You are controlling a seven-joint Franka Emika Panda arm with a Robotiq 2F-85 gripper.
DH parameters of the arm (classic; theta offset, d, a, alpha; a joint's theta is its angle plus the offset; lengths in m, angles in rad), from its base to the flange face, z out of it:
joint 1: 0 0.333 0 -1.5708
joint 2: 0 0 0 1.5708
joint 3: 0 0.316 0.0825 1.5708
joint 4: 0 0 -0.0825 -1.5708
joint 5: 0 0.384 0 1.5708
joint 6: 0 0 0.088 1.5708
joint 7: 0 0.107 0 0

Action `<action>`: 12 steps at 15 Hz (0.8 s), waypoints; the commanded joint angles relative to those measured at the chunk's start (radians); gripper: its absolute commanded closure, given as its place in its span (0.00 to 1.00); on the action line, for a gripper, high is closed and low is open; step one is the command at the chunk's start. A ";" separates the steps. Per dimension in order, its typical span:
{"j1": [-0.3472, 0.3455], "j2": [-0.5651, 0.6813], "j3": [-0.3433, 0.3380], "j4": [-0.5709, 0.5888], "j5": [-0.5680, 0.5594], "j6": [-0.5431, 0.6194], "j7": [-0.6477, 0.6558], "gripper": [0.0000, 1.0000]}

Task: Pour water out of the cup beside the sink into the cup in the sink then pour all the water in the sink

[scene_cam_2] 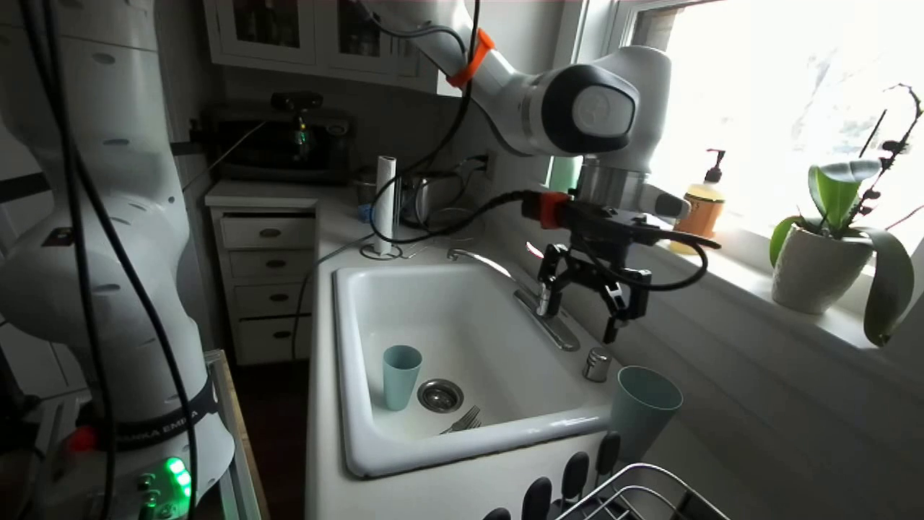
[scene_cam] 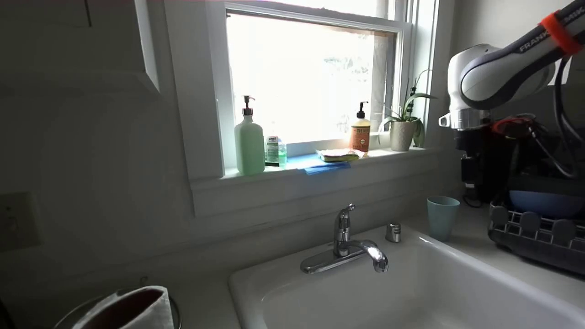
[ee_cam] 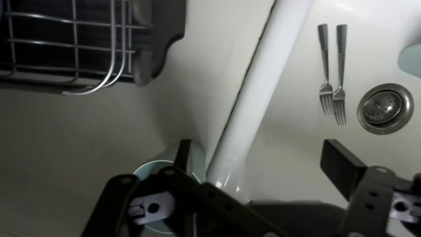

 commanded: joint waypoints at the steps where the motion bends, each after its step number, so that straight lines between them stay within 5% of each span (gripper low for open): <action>1: -0.053 0.152 -0.009 0.163 0.044 0.018 -0.160 0.00; 4: -0.097 0.251 0.000 0.280 0.062 0.035 -0.187 0.00; 5: -0.082 0.167 0.006 0.177 0.024 0.034 -0.145 0.00; 12: -0.108 0.274 0.006 0.279 0.035 0.008 -0.163 0.00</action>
